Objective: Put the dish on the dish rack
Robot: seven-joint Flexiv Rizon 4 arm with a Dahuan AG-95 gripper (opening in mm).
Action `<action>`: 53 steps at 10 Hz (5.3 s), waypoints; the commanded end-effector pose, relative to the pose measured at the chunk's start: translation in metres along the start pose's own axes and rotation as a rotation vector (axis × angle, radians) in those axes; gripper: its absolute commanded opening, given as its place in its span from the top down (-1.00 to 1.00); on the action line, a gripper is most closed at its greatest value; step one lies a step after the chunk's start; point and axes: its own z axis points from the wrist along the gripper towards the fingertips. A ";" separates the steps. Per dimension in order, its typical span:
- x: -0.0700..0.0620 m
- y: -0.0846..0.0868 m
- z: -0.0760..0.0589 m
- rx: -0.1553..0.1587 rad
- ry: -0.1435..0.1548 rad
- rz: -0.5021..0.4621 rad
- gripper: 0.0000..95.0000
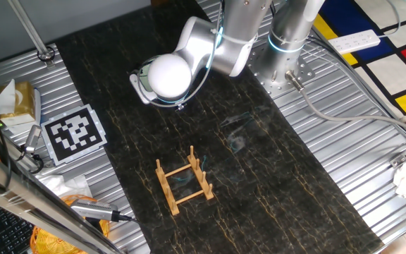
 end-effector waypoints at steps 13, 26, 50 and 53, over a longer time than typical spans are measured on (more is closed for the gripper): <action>0.001 -0.003 0.006 0.016 -0.038 0.011 1.00; -0.014 -0.033 -0.092 -0.116 -0.109 0.004 1.00; -0.070 -0.016 -0.195 -0.826 -0.197 0.202 1.00; -0.070 -0.016 -0.195 -0.306 -0.222 -0.070 1.00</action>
